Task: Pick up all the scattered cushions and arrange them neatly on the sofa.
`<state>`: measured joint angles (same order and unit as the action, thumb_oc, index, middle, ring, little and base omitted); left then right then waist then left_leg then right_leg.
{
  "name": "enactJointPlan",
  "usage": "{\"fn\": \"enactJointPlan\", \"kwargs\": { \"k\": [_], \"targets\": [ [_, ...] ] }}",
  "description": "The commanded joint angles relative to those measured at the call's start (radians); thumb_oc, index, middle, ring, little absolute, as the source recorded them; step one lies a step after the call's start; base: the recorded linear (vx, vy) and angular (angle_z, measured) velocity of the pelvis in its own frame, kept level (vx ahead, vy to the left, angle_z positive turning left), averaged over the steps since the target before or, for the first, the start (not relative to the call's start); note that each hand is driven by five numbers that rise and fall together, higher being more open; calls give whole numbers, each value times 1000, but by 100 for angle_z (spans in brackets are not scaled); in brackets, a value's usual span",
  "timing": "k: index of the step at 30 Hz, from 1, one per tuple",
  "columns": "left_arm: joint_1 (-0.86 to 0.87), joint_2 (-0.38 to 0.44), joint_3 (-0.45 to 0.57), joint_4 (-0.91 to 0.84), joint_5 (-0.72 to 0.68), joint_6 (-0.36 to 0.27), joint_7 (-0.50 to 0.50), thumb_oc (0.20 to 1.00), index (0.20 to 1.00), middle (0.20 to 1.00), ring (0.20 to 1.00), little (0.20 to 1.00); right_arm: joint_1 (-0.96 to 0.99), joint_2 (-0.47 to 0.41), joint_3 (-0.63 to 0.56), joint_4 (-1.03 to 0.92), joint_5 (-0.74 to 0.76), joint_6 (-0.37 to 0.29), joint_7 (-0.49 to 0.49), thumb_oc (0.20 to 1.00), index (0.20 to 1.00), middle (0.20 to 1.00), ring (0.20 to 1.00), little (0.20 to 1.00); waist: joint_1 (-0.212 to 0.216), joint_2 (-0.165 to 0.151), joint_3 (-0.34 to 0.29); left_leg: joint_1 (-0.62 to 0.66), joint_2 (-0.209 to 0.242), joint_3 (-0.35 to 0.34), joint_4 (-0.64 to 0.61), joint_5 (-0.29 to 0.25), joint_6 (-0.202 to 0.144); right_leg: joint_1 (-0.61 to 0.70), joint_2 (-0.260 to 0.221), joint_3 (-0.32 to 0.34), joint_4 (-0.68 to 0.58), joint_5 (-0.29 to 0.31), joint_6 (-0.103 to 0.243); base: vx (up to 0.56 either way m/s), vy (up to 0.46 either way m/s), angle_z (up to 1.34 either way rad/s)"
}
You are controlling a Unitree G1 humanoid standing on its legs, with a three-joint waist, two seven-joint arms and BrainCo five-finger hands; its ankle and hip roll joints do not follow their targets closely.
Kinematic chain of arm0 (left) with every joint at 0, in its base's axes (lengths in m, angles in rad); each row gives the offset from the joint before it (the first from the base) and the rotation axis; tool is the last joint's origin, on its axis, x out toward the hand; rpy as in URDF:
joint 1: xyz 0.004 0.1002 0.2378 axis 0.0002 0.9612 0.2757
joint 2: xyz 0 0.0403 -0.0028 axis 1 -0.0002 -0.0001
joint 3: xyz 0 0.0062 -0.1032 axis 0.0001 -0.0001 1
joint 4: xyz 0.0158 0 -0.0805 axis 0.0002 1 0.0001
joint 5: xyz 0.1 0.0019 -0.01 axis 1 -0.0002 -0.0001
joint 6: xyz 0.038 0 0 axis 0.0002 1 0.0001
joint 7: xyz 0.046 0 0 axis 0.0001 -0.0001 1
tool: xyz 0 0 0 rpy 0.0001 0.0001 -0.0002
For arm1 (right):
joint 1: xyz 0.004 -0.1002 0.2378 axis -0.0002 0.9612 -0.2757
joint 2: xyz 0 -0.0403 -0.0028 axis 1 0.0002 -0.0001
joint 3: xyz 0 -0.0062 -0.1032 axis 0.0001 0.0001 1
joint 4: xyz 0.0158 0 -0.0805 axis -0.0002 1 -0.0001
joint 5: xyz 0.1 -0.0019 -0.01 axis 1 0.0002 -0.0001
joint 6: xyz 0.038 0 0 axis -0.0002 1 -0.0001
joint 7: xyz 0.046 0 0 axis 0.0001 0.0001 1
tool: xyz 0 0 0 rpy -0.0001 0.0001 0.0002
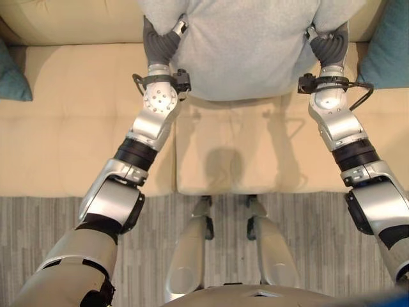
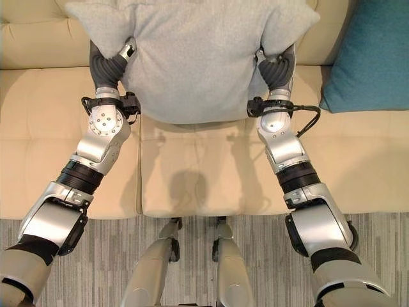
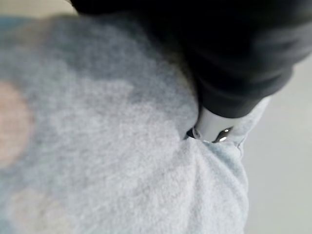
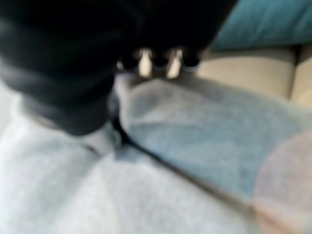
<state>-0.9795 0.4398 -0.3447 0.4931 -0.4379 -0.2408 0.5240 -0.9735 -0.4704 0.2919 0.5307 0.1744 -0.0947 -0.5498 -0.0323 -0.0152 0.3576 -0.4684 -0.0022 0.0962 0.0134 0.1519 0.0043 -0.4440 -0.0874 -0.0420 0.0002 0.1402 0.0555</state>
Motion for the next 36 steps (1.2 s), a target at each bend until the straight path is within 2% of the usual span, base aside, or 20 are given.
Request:
{"fn": "enactJointPlan", "kwargs": {
  "k": [1, 5, 8, 12, 18, 21, 27, 28, 29, 30, 32, 36],
  "targets": [
    [-95, -63, -55, -111, 80, -73, -43, 200, 200, 200, 200, 200, -82, 64, 48, -104, -30, -66, 50, 200, 200, 200, 200, 200, 3, -8, -49, -25, -15, 16, 178, -217, -32, 16, -106, 20, 73, -81, 106, -32, 4, 1],
    [-96, -73, -60, -93, 75, -67, -43, 200, 200, 200, 200, 200, -100, 74, 60, -84, -42, -56, 46, 200, 200, 200, 200, 200, 4, -3, -33, -46, -12, 15, 202, -232, -30, -2, -103, 25, 87, -92, 102, -9, 1, 0],
    [-105, -80, -64, -78, 76, -62, -40, 200, 200, 200, 200, 200, -113, 74, 63, -68, -55, -49, 42, 200, 200, 200, 200, 200, 1, -3, -28, -59, -14, 14, 200, -223, -30, -19, -104, 25, 88, -86, 102, 0, 0, 0],
    [-159, -93, -83, -1, 74, -52, -44, 200, 200, 200, 200, 200, -171, 63, 80, 9, -78, -39, 28, 200, 200, 200, 200, 200, -1, 2, -21, -89, -15, 14, 203, -227, -32, -54, -102, 26, 104, -95, 102, -9, -4, 0],
    [-300, -91, -125, 142, 94, -34, -32, 200, 200, 200, 200, 200, -298, 31, 113, 145, -124, -16, -5, 200, 200, 200, 200, 200, -8, 12, -10, -160, -16, 10, 218, -220, -29, -136, -98, 31, 145, -104, 103, 0, 0, 0],
    [-412, -123, -137, 239, 81, -30, 9, 200, 200, 200, 200, 200, -400, 29, 136, 250, -90, 0, -25, 200, 200, 200, 200, 200, -12, 17, -6, -189, -20, -3, 213, -212, -27, -178, -93, 36, 162, -106, 105, -8, -8, 2],
    [-567, -164, -148, 382, 66, -1, 58, 200, 200, 200, 200, 200, -566, 26, 254, 427, -69, 34, -14, 200, 200, 200, 200, 200, -18, 17, -19, -220, -26, -13, 188, -191, -30, -220, -88, 33, 168, -102, 107, 5, -25, 4],
    [-586, -160, -157, 401, 57, 4, 55, 313, 313, 313, 313, 313, -586, 23, 281, 450, -80, 44, -7, 256, 256, 256, 256, 256, -16, 16, -20, -219, -28, -16, 185, -191, -29, -223, -87, 32, 169, -104, 107, 0, 0, 0],
    [-590, -159, -157, 404, 55, 2, 54, 589, 589, 589, 589, 589, -591, 23, 283, 453, -79, 43, -7, 526, 526, 526, 526, 526, -17, 17, -17, -219, -28, -16, 185, -190, -29, -223, -87, 33, 170, -104, 107, 0, 0, 0],
    [-612, -156, -163, 430, 50, 9, 48, 1000, 1000, 1000, 1000, 1000, -614, 15, 311, 489, -99, 59, 2, 1000, 1000, 1000, 1000, 1000, -17, 15, -21, -222, -30, -18, 184, -189, -30, -225, -87, 32, 169, -104, 108, 0, 0, 0],
    [-662, -142, -185, 474, 34, 19, 33, 1000, 1000, 1000, 1000, 1000, -677, -3, 382, 565, -146, 90, 12, 1000, 1000, 1000, 1000, 1000, -15, 21, -18, -236, -34, -23, 176, -173, -32, -238, -88, 25, 169, -93, 113, -3, 2, 2],
    [-691, -110, -206, 508, 77, 34, 43, 1000, 1000, 1000, 1000, 1000, -709, -40, 448, 619, -246, 133, -5, 1000, 1000, 1000, 1000, 1000, -13, 28, -34, -253, -36, -31, 137, -142, -38, -263, -82, 25, 161, -83, 120, -1, -1, 1]
  ]
}}
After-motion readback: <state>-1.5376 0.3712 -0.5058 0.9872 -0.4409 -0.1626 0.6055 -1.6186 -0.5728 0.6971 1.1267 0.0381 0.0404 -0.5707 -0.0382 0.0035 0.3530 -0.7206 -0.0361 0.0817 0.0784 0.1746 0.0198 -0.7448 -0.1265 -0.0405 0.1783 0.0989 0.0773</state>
